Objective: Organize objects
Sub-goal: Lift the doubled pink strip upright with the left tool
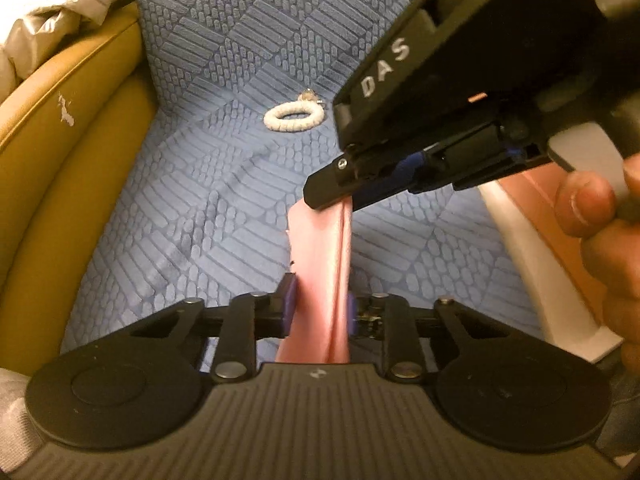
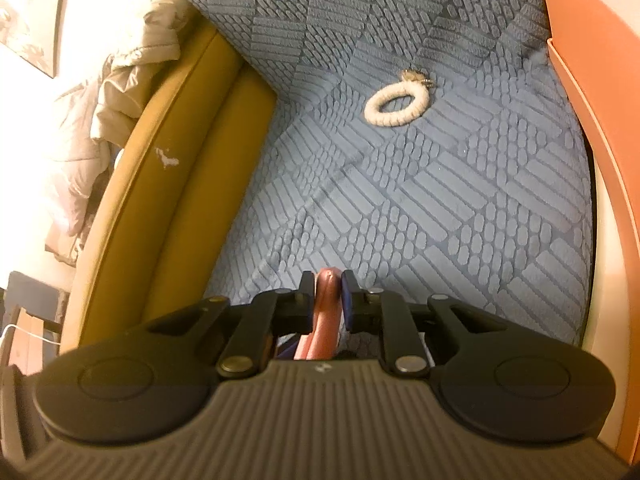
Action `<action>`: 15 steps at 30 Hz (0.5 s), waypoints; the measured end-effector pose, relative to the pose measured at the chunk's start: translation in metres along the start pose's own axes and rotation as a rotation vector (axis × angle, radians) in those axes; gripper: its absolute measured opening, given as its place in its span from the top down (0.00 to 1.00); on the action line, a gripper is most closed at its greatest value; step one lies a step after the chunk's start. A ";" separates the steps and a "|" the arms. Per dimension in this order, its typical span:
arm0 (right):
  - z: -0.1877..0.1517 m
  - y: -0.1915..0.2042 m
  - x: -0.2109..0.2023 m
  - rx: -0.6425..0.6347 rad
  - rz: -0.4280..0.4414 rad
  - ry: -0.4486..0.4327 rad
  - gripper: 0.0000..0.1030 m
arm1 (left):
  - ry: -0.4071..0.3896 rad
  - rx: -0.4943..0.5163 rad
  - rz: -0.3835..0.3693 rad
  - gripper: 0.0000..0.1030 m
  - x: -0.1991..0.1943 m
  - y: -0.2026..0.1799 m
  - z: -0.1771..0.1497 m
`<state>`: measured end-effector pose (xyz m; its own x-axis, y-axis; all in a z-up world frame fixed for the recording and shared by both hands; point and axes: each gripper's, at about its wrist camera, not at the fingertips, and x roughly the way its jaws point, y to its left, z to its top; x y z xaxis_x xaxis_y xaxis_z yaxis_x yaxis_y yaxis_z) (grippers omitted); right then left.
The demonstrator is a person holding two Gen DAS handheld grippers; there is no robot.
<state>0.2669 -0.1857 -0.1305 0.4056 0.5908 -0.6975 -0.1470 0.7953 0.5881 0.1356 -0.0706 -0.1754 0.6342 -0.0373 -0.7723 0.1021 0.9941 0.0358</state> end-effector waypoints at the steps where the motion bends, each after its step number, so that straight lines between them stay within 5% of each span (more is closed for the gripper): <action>1: 0.001 0.003 -0.002 -0.022 -0.010 -0.008 0.80 | 0.001 -0.014 -0.011 0.79 0.000 0.002 0.002; 15: 0.033 0.008 -0.034 -0.156 -0.101 -0.213 0.78 | 0.013 -0.195 -0.111 0.88 -0.001 0.042 0.032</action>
<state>0.2814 -0.2040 -0.0891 0.6031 0.4789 -0.6379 -0.2270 0.8697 0.4383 0.1634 -0.0324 -0.1527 0.6176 -0.1475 -0.7725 0.0196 0.9848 -0.1724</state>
